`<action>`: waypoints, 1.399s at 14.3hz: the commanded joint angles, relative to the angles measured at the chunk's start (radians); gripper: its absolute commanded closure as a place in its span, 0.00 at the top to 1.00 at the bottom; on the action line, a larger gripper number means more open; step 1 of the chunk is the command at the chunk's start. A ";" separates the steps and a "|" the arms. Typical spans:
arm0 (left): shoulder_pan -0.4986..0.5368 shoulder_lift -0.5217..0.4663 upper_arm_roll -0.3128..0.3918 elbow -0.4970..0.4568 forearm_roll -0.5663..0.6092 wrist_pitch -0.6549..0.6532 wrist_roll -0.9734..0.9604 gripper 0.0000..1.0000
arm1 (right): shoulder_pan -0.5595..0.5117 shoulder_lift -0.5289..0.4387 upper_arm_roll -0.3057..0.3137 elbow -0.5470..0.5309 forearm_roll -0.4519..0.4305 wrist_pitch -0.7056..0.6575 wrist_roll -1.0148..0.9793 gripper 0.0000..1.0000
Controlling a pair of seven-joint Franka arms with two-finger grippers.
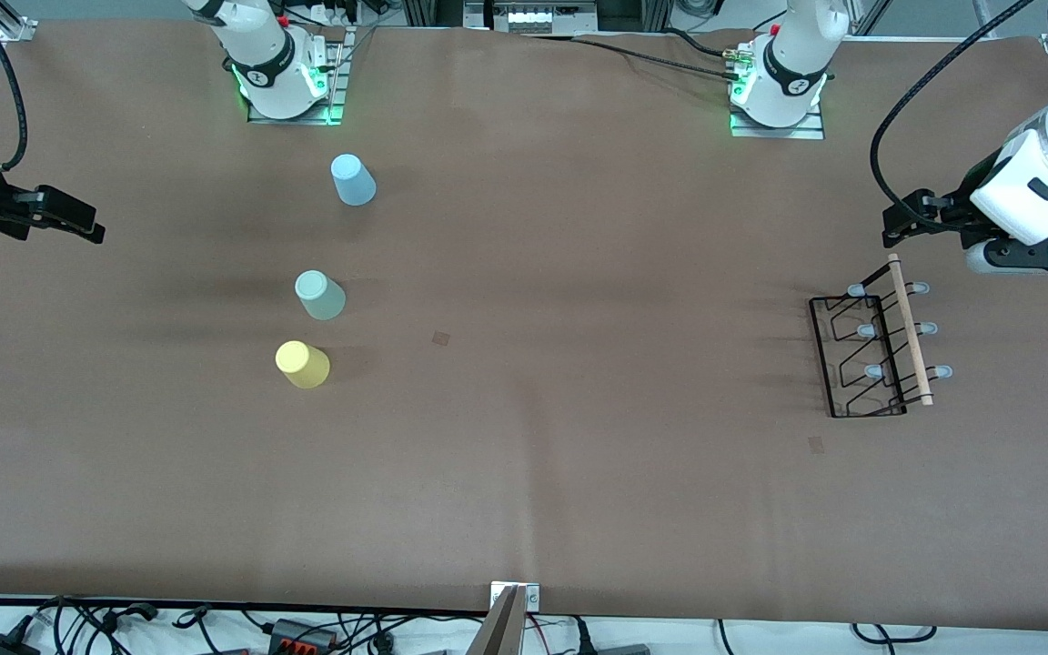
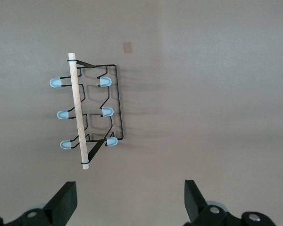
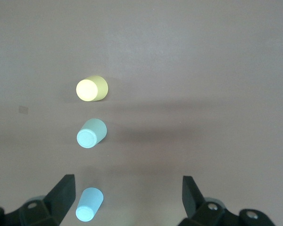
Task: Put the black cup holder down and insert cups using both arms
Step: 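Move the right gripper toward the teal cup while the left gripper reaches the rack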
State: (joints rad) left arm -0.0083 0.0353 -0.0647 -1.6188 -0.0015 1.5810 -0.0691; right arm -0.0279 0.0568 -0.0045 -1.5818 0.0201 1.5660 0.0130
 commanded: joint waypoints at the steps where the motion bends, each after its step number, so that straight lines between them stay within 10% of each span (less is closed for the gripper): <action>1: 0.008 0.005 -0.004 0.020 -0.015 -0.009 -0.003 1.00 | 0.000 -0.014 0.003 -0.009 -0.014 0.019 0.002 1.00; 8: 0.008 0.005 -0.004 0.020 -0.015 -0.028 -0.003 1.00 | 0.005 0.009 0.001 -0.004 -0.002 0.002 0.001 1.00; 13: 0.036 0.058 0.006 0.034 -0.017 -0.375 0.012 1.00 | 0.026 0.000 0.001 -0.095 -0.006 -0.070 0.001 1.00; 20: 0.066 0.176 0.009 0.172 -0.005 -0.423 0.080 1.00 | 0.094 -0.115 0.003 -0.593 0.001 0.490 0.025 1.00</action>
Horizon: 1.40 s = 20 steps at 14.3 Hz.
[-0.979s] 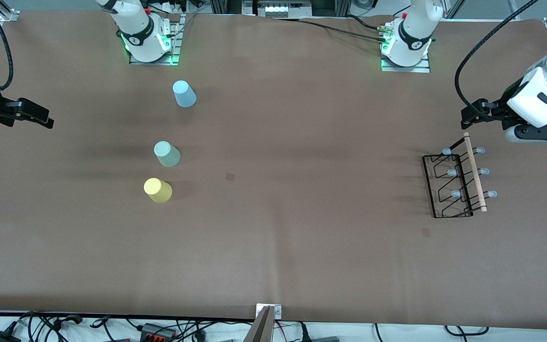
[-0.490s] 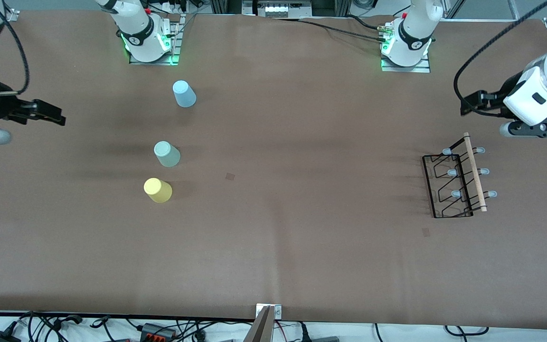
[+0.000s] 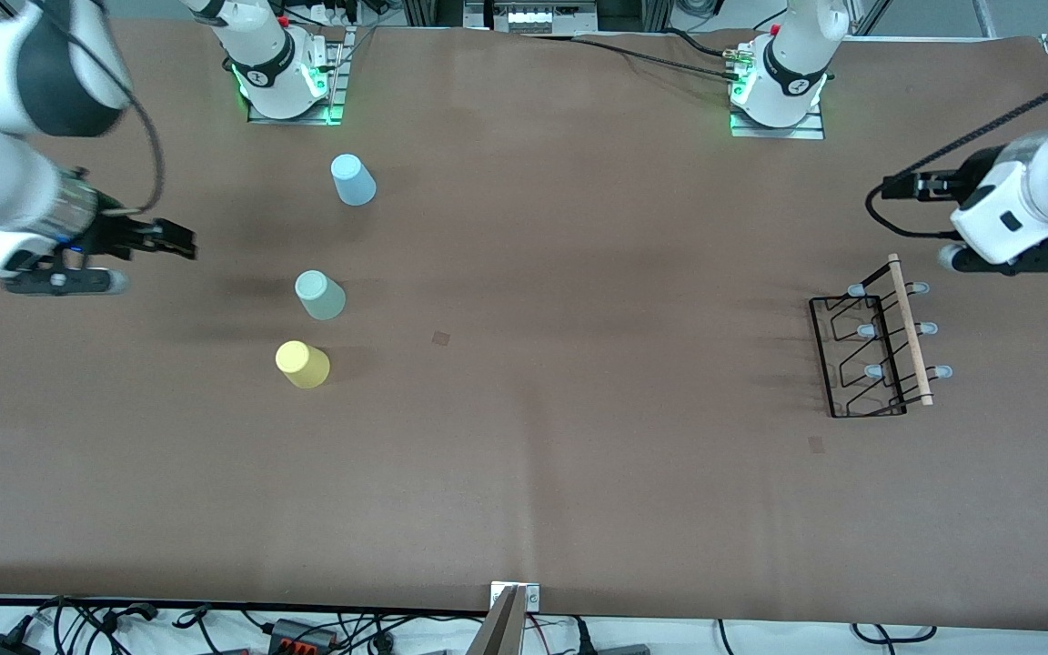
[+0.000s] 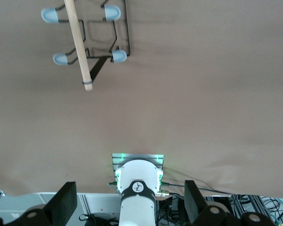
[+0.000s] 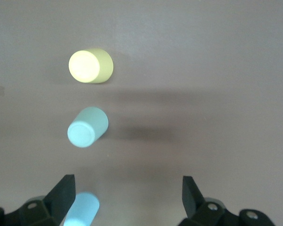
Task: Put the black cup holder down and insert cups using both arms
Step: 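Grasp the teal cup with the right gripper while the left gripper grasps the rack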
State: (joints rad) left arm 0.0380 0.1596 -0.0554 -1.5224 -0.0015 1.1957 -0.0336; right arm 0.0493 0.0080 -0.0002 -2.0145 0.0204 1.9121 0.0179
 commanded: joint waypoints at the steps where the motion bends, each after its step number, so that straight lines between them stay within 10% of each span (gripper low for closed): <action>1: 0.032 0.052 0.000 0.068 -0.005 -0.031 0.043 1.00 | 0.032 -0.063 -0.001 -0.205 0.000 0.210 0.054 1.00; 7: 0.025 0.012 -0.030 -0.080 0.155 0.330 0.044 0.97 | 0.138 0.044 0.017 -0.322 -0.002 0.504 0.227 1.00; 15: 0.098 -0.077 -0.032 -0.531 0.159 0.968 0.040 0.83 | 0.185 0.182 0.017 -0.380 -0.003 0.759 0.254 1.00; 20: 0.161 -0.039 -0.032 -0.585 0.159 1.058 0.040 0.66 | 0.207 0.211 0.017 -0.412 -0.002 0.821 0.254 1.00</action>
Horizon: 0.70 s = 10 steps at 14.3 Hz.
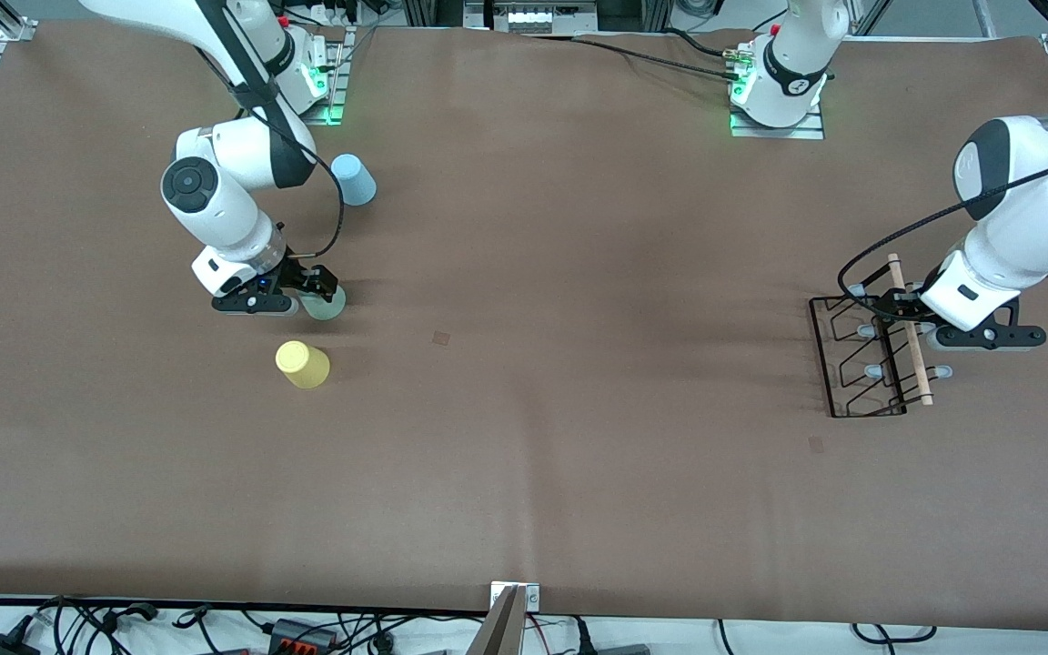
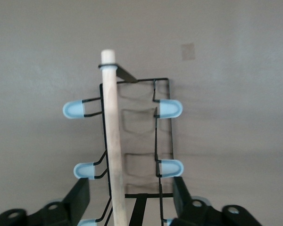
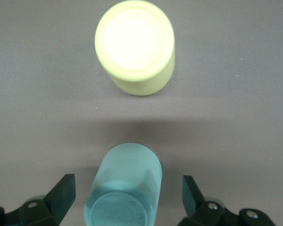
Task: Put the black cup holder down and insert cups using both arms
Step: 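Grasp the teal cup with the right gripper while the left gripper grasps the rack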
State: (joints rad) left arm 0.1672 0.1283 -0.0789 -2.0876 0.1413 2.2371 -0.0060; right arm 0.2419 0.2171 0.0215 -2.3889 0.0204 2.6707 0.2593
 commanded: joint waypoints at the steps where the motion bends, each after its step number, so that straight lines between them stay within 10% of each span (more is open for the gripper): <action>1: 0.037 -0.003 -0.009 -0.019 0.017 0.016 0.012 0.66 | 0.014 0.010 -0.005 -0.042 -0.002 0.070 0.012 1.00; 10: 0.055 0.051 -0.010 -0.017 0.001 0.018 0.006 0.53 | 0.025 0.021 -0.005 -0.042 -0.002 0.071 0.018 1.00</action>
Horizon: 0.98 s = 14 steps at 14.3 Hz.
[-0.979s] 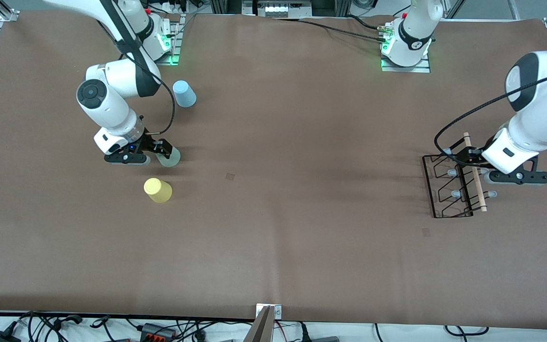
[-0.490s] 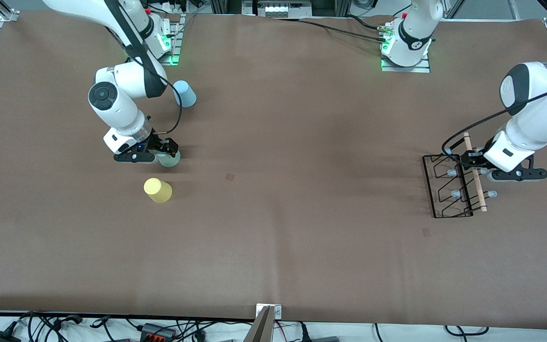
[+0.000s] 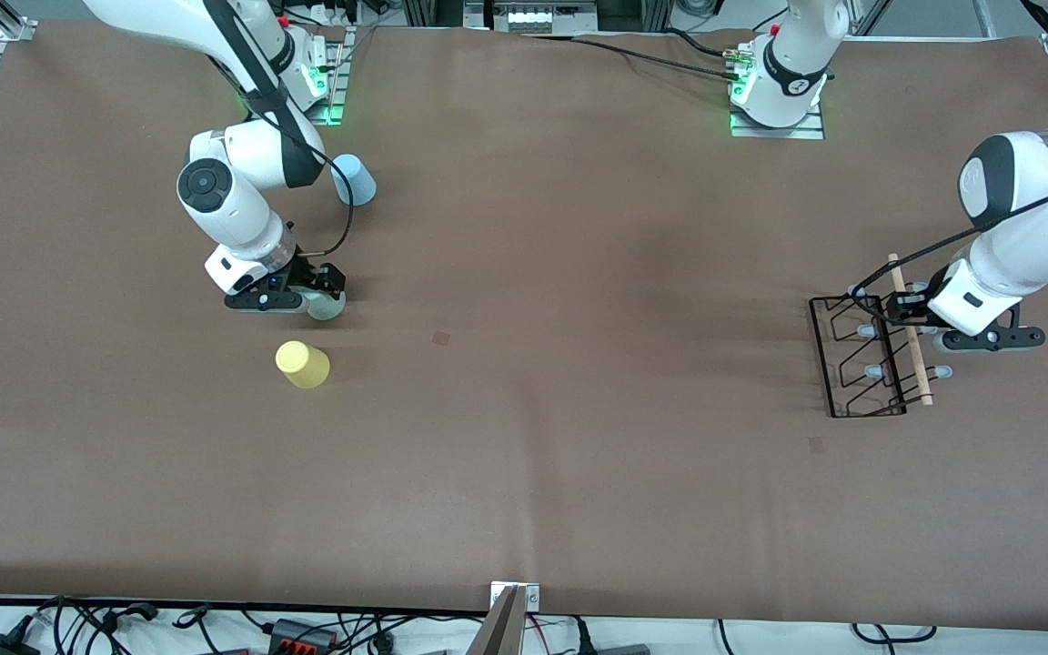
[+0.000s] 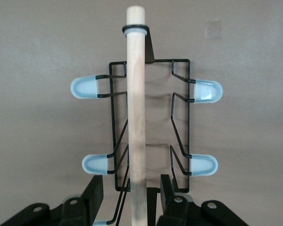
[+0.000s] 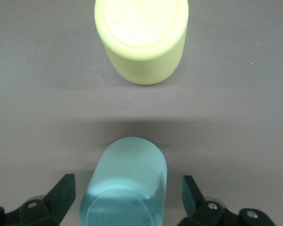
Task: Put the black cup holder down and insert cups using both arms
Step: 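Lift the rack with the left gripper and carry it toward the table middle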
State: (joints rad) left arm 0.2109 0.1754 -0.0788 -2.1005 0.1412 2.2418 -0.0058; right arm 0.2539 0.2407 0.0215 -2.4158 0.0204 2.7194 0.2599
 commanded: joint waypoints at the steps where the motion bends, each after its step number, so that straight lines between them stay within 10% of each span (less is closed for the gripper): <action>1: 0.012 0.006 -0.012 -0.003 0.001 0.009 0.003 0.49 | 0.013 -0.001 -0.005 -0.016 -0.002 0.020 0.018 1.00; 5: 0.004 0.006 -0.013 0.004 0.001 0.001 0.003 0.24 | 0.015 -0.001 -0.005 -0.017 -0.002 0.017 0.018 0.95; 10: 0.002 0.006 -0.013 0.005 0.001 0.001 -0.011 0.04 | 0.015 -0.011 -0.005 -0.008 -0.004 -0.021 0.012 0.27; 14: 0.002 0.004 -0.015 0.020 0.001 -0.001 -0.013 0.01 | 0.007 -0.072 -0.006 0.012 -0.014 -0.128 0.002 0.15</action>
State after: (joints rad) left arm 0.2092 0.1844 -0.0853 -2.0983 0.1409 2.2420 -0.0111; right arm 0.2599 0.2289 0.0211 -2.4094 0.0194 2.6646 0.2634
